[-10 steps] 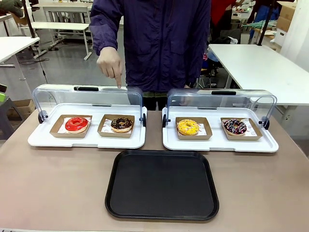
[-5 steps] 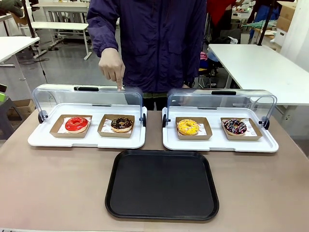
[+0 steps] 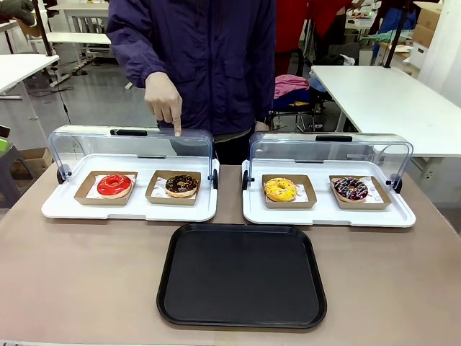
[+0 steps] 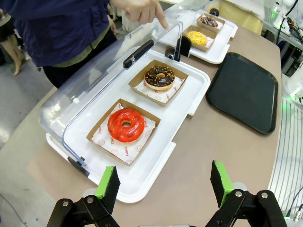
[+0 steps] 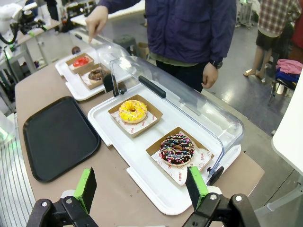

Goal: Move the second donut from the left to the tray.
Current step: Pick up the Paper togo box containing the Donut indicated by the person and place it on the Handle tray.

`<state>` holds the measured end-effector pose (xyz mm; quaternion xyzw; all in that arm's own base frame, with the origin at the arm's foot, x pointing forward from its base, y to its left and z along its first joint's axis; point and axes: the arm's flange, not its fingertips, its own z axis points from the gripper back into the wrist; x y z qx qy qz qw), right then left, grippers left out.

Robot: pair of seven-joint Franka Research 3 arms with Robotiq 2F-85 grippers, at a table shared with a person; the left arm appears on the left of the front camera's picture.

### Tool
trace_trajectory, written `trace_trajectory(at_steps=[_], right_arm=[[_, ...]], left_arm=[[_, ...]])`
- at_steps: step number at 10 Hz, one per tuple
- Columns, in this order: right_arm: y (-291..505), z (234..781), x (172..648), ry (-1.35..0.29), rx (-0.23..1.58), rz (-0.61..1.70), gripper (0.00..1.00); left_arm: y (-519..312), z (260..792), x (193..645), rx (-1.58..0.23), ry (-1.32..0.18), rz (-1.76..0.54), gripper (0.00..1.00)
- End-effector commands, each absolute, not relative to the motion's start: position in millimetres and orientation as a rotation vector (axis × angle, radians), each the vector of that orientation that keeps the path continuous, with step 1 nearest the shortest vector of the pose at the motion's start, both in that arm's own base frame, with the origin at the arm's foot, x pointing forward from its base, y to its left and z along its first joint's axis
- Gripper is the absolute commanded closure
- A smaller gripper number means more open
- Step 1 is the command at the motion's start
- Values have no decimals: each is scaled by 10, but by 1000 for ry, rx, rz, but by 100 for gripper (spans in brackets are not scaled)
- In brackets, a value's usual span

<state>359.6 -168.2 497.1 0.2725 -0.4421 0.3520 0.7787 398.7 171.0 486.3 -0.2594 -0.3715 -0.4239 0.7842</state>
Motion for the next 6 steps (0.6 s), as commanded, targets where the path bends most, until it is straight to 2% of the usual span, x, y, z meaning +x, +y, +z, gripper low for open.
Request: trace_trajectory(at_steps=[1,6], right_arm=[[-1679,4973,3631,-996,590,773,0],[-1679,4973,3631,-996,590,773,0]], left_arm=[[1710,4861,3991,-573,-815,-920,0],[1710,4861,3991,-573,-815,-920,0]])
